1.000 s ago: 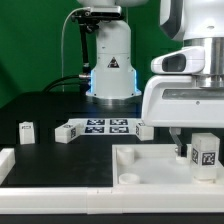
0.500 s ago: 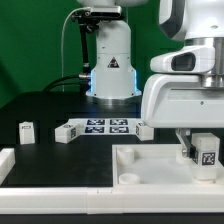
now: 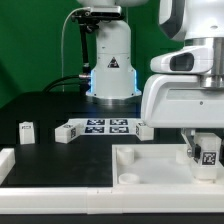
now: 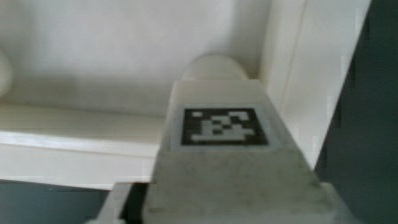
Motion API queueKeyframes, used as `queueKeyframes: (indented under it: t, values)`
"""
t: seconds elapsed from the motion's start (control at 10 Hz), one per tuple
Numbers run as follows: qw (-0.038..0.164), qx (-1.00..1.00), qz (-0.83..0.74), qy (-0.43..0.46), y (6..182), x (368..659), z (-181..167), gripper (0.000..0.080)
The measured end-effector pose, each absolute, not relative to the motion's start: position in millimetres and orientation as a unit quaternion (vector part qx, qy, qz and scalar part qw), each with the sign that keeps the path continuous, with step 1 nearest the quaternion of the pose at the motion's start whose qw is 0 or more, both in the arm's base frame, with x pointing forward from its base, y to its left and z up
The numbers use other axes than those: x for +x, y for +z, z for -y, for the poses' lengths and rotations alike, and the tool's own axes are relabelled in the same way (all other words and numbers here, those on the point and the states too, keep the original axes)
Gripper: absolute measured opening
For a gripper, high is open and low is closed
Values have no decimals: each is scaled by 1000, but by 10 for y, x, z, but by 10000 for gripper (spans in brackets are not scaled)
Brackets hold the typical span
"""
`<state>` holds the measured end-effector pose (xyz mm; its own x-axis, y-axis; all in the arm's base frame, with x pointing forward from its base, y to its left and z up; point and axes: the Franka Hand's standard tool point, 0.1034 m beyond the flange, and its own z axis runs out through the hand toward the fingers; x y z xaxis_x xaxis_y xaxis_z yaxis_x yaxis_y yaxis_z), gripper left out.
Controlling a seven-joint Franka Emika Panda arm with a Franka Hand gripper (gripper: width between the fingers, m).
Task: Assemble one leg
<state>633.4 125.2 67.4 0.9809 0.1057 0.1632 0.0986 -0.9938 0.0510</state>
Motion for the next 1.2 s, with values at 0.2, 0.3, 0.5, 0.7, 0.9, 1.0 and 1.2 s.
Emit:
queueKeyframes:
  t: [0.2, 0.3, 0.5, 0.7, 0.9, 1.0, 1.2]
  values:
    - [17, 991, 99, 92, 662, 6347, -1220, 291]
    - [13, 983, 161, 93, 655, 6361, -1195, 291]
    - [5, 952, 291, 90, 649, 6351, -1156, 291]
    - [4, 905, 417, 87, 644, 6324, -1131, 291]
    - [10, 869, 489, 78, 653, 6294, -1132, 291]
    - [6, 844, 531, 73, 647, 6289, -1119, 291]
    - [2, 831, 551, 71, 639, 6286, -1114, 292]
